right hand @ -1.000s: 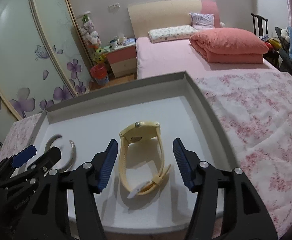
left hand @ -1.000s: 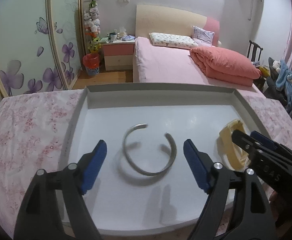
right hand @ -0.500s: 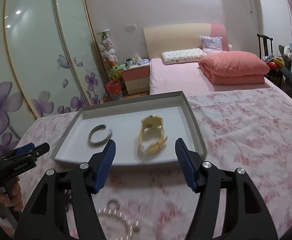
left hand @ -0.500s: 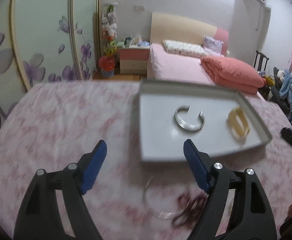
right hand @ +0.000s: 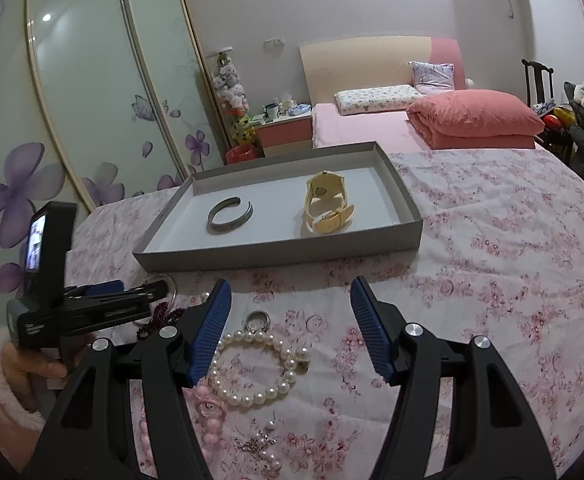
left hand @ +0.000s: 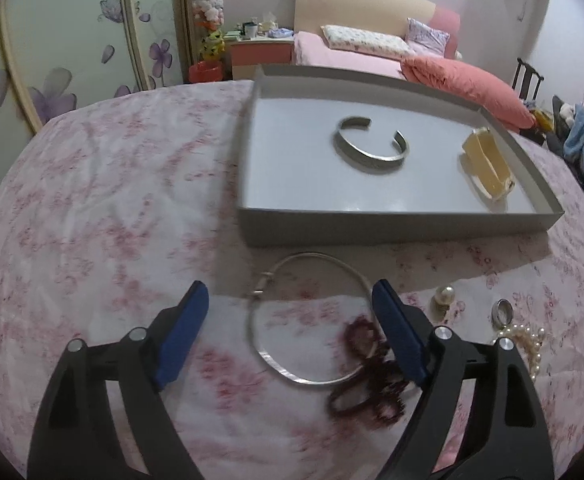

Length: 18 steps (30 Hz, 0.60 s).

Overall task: Organize jewelry
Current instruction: 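Grasp the silver hoop bangle with the left tool while the right tool grasps the red beads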

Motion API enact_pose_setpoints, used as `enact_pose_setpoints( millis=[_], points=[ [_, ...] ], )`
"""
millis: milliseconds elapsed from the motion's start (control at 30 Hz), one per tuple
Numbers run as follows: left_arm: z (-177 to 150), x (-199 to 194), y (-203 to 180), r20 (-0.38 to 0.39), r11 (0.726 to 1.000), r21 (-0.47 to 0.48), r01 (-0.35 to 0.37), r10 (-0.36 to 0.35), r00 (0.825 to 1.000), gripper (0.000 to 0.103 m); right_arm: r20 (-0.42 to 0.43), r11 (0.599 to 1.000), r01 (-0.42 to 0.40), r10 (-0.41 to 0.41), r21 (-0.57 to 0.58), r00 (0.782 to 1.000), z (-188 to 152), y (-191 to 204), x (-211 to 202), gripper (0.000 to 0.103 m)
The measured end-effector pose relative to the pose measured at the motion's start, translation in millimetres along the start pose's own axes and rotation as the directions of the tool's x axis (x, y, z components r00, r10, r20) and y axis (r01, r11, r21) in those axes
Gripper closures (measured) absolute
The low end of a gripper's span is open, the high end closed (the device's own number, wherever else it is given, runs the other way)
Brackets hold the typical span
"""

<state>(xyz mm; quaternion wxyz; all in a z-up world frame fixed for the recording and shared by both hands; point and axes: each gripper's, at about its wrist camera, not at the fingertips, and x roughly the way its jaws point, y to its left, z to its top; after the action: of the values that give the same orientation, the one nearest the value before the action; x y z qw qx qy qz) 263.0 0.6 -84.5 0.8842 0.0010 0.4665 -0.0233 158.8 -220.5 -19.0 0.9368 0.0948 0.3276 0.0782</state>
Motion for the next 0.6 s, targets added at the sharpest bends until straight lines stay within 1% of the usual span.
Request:
enact_pose_setpoints(
  millis=[67,100,133,300,367,433,467,600],
  points=[
    [0,4,-7,-0.006,0.999,0.026,-0.025,0.025,1.0,0.019,-0.003,1.0,0.002,-0.002,-0.001,1.0,-1,0,0,0.04],
    [-1,4,-11,0.005,0.998,0.039,-0.046,0.046,0.999,0.018,-0.004,1.0,0.002,-0.002,0.001,1.0,-2,0,0,0.04],
    [-1,4,-12,0.006,0.998,0.04,-0.052,0.052,0.999,0.018,-0.004,1.0,0.002,-0.002,0.003,1.0,-2,0,1,0.039],
    [-3,3,-14,-0.006,0.999,0.026,-0.045,0.045,0.999,0.02,-0.007,1.0,0.0,0.0,0.005,1.0,-3,0,2,0.039],
    [-4,2,-15,-0.003,0.999,0.025,-0.04,0.04,0.999,0.023,-0.011,1.0,-0.003,0.003,0.006,1.0,-4,0,3,0.039],
    [-5,0,-18,0.001,0.999,0.035,-0.035,0.035,0.999,0.033,-0.014,1.0,-0.005,0.005,0.005,1.0,-5,2,4,0.039],
    [-5,-1,-20,0.002,0.999,0.041,-0.032,0.032,0.999,0.035,-0.014,1.0,-0.006,0.006,0.004,1.0,-6,2,3,0.039],
    [-4,-1,-19,0.008,0.999,0.032,-0.022,0.021,1.0,0.035,-0.008,1.0,-0.006,0.006,-0.002,1.0,-7,5,2,0.039]
  ],
)
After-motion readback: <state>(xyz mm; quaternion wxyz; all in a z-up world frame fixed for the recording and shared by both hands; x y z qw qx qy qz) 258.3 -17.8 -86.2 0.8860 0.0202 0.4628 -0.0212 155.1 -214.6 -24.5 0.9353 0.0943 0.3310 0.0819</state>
